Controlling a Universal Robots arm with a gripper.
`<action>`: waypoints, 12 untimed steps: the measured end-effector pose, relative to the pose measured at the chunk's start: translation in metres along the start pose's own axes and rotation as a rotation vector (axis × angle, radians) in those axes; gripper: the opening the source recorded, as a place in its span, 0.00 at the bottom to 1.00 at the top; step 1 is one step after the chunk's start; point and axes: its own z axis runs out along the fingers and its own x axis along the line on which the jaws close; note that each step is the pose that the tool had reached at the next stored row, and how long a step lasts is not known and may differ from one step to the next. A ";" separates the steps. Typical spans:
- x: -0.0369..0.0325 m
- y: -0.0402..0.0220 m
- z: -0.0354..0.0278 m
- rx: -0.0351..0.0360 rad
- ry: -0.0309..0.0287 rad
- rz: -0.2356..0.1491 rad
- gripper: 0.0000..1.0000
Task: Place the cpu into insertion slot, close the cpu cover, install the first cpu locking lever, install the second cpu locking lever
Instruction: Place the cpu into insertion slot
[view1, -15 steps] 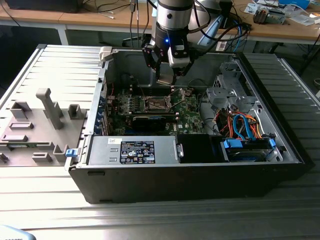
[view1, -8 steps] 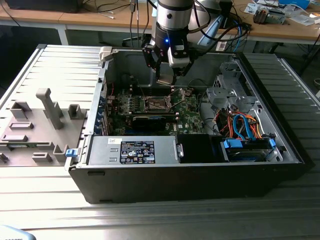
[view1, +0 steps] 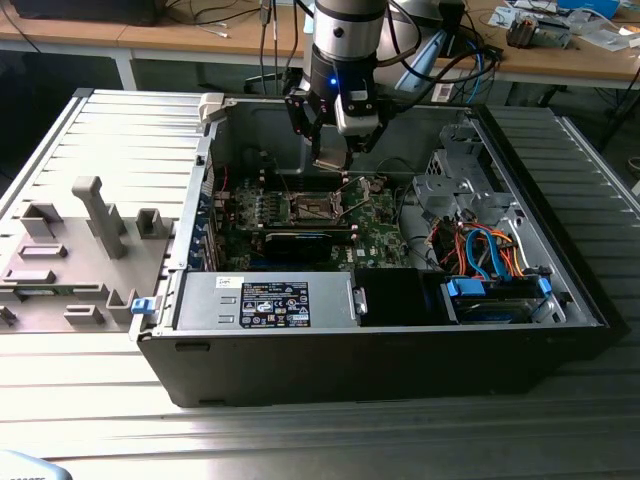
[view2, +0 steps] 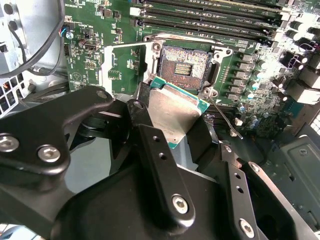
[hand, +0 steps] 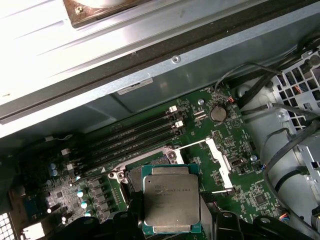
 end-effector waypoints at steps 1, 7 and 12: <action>0.0000 0.0000 0.0000 0.0000 0.0000 0.001 0.55; 0.0000 0.0000 0.0001 -0.0001 -0.0005 0.006 0.55; 0.0000 0.0000 0.0003 -0.0002 -0.0009 0.010 0.55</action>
